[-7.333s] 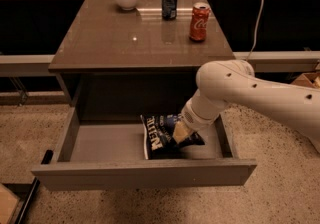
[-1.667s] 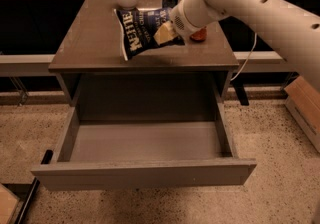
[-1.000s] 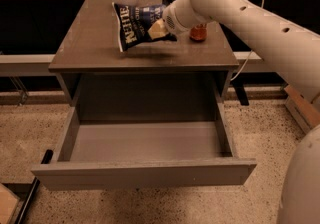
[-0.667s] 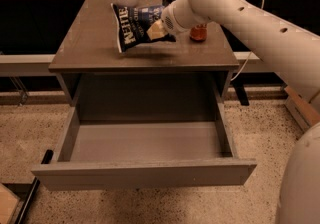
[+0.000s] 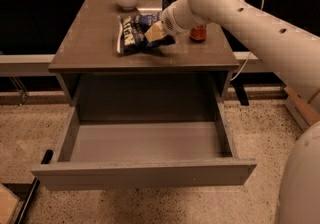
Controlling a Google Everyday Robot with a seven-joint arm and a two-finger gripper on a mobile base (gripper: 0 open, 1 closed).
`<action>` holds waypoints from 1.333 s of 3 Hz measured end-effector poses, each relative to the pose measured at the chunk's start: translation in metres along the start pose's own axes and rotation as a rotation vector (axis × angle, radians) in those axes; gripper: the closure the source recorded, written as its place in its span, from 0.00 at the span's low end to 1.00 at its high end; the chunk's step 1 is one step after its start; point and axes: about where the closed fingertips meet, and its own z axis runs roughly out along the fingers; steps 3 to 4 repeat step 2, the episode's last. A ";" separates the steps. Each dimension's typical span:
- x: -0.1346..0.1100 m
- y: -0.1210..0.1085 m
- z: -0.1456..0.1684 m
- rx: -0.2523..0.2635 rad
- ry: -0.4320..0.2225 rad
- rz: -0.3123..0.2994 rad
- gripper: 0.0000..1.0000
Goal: Pick blue chip bag from top drawer and place on counter
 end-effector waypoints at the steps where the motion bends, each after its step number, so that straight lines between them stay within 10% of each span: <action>1: 0.001 0.001 0.002 -0.003 0.002 0.000 0.00; 4: 0.001 0.001 0.002 -0.003 0.002 0.000 0.00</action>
Offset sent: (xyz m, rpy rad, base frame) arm 0.0000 0.0016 -0.0017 -0.0003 0.0024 0.0023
